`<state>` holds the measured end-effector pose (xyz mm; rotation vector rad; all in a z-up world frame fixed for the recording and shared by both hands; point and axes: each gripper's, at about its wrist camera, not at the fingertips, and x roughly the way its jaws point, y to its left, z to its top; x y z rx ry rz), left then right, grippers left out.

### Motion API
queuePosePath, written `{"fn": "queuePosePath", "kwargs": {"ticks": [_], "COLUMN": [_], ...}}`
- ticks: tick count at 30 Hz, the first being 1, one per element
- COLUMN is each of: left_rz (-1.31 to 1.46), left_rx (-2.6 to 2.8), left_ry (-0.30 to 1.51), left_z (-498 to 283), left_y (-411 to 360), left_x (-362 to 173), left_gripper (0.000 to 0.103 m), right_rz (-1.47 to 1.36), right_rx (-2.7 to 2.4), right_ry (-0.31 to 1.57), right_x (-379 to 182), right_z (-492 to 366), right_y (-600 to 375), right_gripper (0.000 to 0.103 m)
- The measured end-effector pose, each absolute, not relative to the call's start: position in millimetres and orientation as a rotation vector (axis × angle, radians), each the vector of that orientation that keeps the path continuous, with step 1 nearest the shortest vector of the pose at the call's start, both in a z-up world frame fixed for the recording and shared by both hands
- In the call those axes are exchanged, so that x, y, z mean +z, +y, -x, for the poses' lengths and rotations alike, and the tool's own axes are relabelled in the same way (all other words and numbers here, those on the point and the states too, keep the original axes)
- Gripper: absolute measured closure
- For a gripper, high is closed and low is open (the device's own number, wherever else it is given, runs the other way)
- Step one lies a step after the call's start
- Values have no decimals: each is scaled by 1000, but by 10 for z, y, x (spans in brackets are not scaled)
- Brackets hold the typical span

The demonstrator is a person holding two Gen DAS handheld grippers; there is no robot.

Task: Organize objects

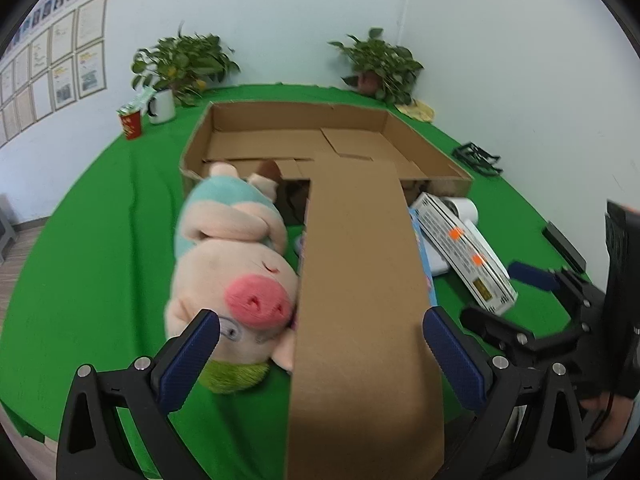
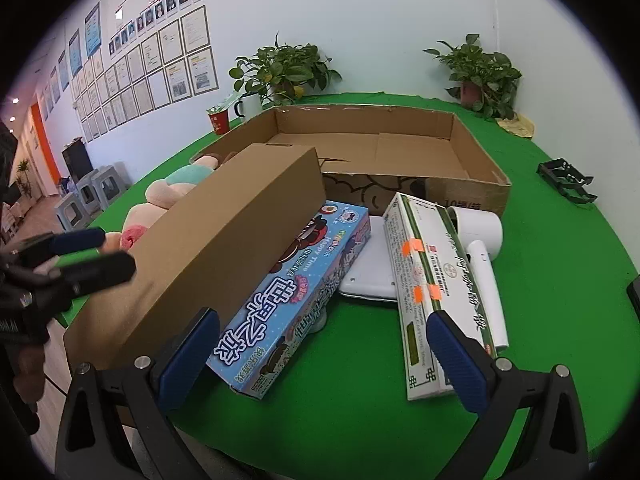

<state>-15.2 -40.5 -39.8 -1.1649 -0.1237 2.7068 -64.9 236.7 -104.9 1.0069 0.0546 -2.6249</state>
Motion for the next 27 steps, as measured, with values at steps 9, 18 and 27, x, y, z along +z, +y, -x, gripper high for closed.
{"fn": "queuePosePath", "kwargs": {"ticks": [9,18,27], "left_rz": [1295,1353,1244], "left_rx": [2543,2543,2554], "left_ry": [-224,-342,-439], "left_z": [317,689,616], "left_y": [-94,210,-154], "left_x": [-701,-713,-517], "left_gripper": [6,5,5], "right_rz": [-1041,-1041,-984], "right_rx": [-2603,-2673,-2669], "right_ry": [51,-8,-18], "right_x": [-1113,-1069,-926], "right_z": [798,864,826], "right_y": [2488,2815,2846], "right_gripper": [0,0,0]}}
